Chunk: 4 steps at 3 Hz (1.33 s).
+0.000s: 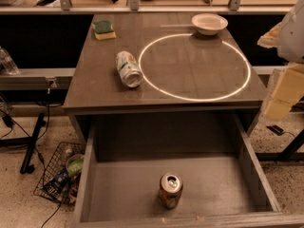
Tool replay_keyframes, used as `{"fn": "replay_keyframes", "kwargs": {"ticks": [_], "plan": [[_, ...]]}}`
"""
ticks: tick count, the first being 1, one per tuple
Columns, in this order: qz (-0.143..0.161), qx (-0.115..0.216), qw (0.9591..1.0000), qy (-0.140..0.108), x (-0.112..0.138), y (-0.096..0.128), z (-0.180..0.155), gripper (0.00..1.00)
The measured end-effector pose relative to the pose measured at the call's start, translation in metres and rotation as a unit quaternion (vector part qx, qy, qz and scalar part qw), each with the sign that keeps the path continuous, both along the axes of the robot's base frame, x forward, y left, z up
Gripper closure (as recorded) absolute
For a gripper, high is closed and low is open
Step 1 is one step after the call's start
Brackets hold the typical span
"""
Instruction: Pick orange can from top drawer and place on counter
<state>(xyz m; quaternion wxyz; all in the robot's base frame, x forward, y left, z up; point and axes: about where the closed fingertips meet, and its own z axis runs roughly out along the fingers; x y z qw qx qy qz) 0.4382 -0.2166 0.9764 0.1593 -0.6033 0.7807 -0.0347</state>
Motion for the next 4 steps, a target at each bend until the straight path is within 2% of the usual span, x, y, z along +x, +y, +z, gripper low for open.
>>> {"fn": "replay_keyframes", "kwargs": {"ticks": [1, 2, 3, 4], "plan": [[0.000, 0.000, 1.0000, 0.000, 0.000, 0.000, 0.000, 0.00], [0.012, 0.017, 0.9996, 0.019, 0.001, -0.001, -0.021, 0.00], [0.037, 0.068, 0.9950, 0.064, 0.002, 0.004, -0.074, 0.00], [0.062, 0.114, 0.9870, 0.095, -0.004, 0.013, -0.119, 0.00]]}}
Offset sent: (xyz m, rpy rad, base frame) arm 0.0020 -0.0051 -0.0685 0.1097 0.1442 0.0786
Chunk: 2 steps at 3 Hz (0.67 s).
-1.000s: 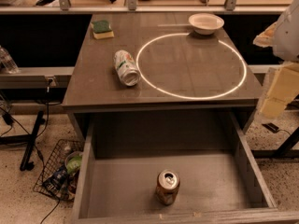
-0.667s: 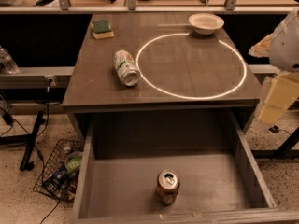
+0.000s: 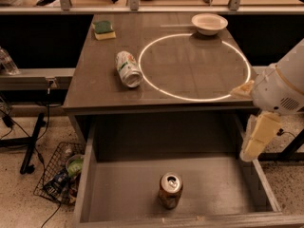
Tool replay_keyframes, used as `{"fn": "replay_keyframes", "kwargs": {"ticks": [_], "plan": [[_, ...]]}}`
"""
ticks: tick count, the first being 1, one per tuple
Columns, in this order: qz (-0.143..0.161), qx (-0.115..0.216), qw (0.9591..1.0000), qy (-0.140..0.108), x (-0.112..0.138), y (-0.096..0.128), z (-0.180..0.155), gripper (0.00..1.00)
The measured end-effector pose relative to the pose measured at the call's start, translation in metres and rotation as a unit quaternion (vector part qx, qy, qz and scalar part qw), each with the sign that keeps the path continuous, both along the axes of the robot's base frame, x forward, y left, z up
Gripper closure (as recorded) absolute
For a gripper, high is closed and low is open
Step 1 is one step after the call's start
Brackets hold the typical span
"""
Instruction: Pick orange can from top drawer and place on counter
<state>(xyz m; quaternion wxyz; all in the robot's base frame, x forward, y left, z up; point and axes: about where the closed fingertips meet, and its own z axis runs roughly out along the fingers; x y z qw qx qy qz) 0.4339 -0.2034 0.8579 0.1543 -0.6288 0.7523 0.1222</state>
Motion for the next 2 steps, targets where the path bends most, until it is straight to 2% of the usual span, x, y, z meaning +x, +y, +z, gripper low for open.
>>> {"fn": "replay_keyframes", "kwargs": {"ticks": [1, 2], "plan": [[0.018, 0.073, 0.9968, 0.025, -0.015, 0.010, -0.049, 0.00], [0.021, 0.132, 0.9906, 0.028, -0.027, 0.025, -0.079, 0.00]]}}
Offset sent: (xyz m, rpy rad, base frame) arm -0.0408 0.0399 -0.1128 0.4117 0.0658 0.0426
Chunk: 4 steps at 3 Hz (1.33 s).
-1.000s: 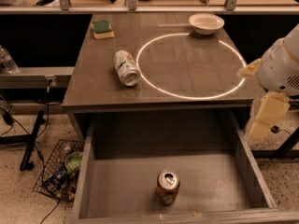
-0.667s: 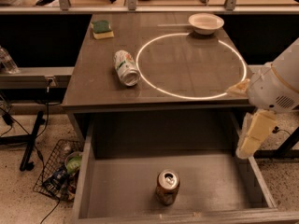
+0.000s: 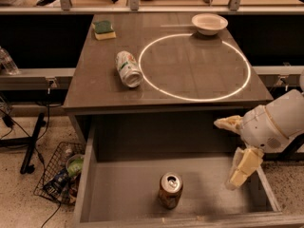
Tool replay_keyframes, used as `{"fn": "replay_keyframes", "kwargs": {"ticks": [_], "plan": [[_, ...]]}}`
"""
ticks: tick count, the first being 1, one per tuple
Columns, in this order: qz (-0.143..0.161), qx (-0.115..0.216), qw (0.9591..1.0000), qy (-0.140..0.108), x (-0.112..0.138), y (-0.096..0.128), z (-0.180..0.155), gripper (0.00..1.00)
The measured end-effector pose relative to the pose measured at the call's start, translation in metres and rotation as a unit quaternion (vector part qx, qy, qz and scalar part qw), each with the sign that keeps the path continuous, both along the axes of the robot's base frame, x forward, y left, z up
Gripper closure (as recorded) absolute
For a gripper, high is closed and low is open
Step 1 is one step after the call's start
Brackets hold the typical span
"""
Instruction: Pick orange can from top drawer and place on counter
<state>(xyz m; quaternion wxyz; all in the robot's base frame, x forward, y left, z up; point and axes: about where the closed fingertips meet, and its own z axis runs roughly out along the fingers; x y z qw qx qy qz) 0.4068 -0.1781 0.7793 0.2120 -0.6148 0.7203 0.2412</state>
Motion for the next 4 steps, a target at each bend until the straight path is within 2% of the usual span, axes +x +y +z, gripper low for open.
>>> {"fn": "replay_keyframes", "kwargs": {"ticks": [1, 2, 3, 4], "plan": [[-0.008, 0.056, 0.9983, 0.013, -0.006, 0.024, -0.029, 0.00], [-0.017, 0.103, 0.9941, 0.030, -0.007, 0.054, -0.056, 0.00], [-0.028, 0.140, 0.9887, 0.044, -0.002, 0.079, -0.081, 0.00], [-0.036, 0.165, 0.9840, 0.055, -0.005, 0.092, -0.096, 0.00]]}}
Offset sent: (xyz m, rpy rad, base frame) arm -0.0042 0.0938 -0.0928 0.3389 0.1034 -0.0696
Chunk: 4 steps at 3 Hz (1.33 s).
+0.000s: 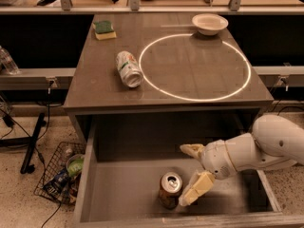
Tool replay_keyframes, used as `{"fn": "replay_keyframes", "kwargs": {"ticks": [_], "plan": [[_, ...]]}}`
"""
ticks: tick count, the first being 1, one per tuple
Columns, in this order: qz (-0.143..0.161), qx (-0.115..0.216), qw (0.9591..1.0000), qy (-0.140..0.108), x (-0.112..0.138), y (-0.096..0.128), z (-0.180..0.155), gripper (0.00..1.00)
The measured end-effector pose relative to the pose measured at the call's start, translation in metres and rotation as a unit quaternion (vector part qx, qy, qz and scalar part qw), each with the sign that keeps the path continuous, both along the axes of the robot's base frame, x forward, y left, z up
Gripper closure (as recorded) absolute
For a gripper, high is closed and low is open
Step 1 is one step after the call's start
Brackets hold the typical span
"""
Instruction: Pick orange can from top drawer and place on counter
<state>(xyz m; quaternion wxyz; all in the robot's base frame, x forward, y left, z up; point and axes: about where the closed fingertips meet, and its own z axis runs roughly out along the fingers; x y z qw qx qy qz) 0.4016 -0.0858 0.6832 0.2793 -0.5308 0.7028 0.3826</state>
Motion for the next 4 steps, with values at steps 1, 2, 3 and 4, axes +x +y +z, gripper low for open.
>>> {"fn": "replay_keyframes", "kwargs": {"ticks": [1, 2, 3, 4], "plan": [[-0.005, 0.027, 0.9996, 0.009, -0.004, 0.014, -0.012, 0.00], [-0.013, 0.056, 0.9982, 0.014, -0.007, 0.020, -0.019, 0.04], [-0.018, 0.086, 0.9960, 0.016, -0.012, 0.030, -0.022, 0.22], [-0.023, 0.106, 0.9938, 0.024, -0.019, 0.040, -0.019, 0.45]]}}
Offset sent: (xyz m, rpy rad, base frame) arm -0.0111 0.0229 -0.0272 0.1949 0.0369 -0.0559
